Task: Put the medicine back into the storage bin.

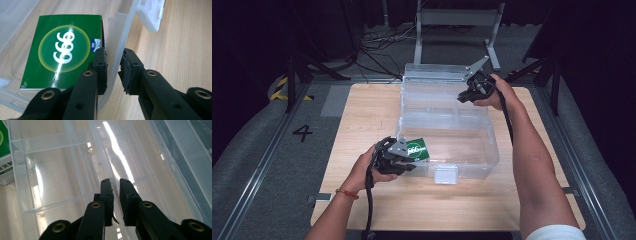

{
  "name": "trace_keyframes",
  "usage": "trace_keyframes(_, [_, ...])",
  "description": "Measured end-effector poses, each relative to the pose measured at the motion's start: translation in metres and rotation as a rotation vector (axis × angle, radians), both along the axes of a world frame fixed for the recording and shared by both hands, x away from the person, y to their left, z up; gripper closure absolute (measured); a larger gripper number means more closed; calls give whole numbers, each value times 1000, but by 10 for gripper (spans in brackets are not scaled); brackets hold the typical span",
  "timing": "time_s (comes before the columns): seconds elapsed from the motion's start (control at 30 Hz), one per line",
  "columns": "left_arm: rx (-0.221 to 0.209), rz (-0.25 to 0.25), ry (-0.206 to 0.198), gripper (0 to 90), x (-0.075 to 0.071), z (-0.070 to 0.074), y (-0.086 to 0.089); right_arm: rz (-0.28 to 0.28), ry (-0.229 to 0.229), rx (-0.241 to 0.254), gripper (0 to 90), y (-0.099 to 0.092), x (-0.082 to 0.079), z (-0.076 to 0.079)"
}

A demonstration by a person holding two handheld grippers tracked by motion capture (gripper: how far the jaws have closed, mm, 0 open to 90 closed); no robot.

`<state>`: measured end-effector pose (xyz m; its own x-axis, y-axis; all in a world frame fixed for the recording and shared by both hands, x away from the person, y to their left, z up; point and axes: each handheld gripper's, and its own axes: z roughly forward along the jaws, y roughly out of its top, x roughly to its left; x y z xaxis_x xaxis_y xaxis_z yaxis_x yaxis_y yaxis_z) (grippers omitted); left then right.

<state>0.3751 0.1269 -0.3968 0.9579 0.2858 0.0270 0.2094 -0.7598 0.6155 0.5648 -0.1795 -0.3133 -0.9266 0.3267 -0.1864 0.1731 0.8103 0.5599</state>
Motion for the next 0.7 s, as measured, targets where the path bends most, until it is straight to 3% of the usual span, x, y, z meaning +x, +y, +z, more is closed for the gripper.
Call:
trace_keyframes(0.2, [-12,19,-1,753,-1,-1,-1,12,-21,-21,842,2,-3,1])
trace_keyframes(0.37, [12,39,1,763,-2,-3,-7,24,-29,-22,853,2,-6,3])
trace_keyframes(0.7, [10,32,10,766,-1,-3,-6,43,-40,-56,871,4,-11,7])
